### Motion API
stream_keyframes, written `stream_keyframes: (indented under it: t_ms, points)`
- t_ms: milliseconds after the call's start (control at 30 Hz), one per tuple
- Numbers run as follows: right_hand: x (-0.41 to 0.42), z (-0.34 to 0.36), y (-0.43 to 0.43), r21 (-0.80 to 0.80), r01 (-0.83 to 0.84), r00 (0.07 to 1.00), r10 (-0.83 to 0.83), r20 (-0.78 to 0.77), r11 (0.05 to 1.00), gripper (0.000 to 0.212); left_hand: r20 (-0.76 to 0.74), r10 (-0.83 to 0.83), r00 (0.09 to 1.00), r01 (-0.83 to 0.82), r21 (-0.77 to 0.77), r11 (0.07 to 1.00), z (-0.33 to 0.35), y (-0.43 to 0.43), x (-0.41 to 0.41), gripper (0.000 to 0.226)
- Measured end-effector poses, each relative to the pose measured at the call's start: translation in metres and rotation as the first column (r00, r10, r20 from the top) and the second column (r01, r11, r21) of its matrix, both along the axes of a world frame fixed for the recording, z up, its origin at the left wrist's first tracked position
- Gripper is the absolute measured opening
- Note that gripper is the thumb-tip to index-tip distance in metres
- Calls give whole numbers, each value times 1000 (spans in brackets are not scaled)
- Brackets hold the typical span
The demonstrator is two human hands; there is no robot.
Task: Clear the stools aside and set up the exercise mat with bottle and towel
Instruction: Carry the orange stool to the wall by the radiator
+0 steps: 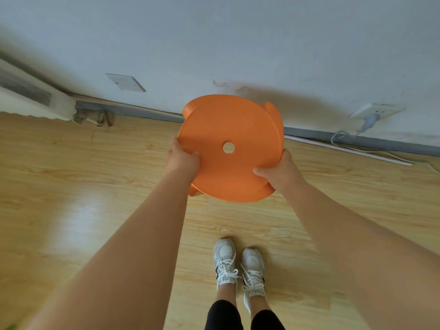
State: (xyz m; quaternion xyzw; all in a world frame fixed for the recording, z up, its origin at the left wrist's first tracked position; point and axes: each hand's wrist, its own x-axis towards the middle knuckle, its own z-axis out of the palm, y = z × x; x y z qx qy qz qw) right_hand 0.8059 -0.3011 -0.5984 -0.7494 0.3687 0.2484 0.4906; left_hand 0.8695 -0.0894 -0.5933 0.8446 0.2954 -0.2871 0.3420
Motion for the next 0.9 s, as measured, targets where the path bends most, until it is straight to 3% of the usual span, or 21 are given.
stream_keyframes:
  t_ms: [100, 167, 233, 533, 667, 900]
  points:
    - [3, 15, 6, -280, -140, 987, 157, 37, 950, 76, 14, -92, 996, 91, 72, 993, 12, -2, -22, 72]
    - [0, 28, 16, -463, -323, 930, 368, 7, 825, 73, 3, -189, 982, 188, 118, 975, 24, 3, -39, 71]
    - [-5, 43, 28, -539, -453, 848, 531, -14, 710, 71, -2, -231, 973, 229, 127, 965, 38, 10, -58, 71]
    - [-42, 135, 114, -457, -745, 547, 837, -5, 485, 68, -33, -147, 989, 150, 168, 974, 129, 78, -160, 66]
    - [-68, 180, 159, -432, -808, 442, 897, 4, 400, 63, -9, -17, 1000, 18, 199, 980, 175, 116, -210, 63]
    - [-128, 248, 269, -457, -873, 169, 985, 44, 170, 69, 42, 259, 965, -262, 212, 941, 240, 198, -312, 61]
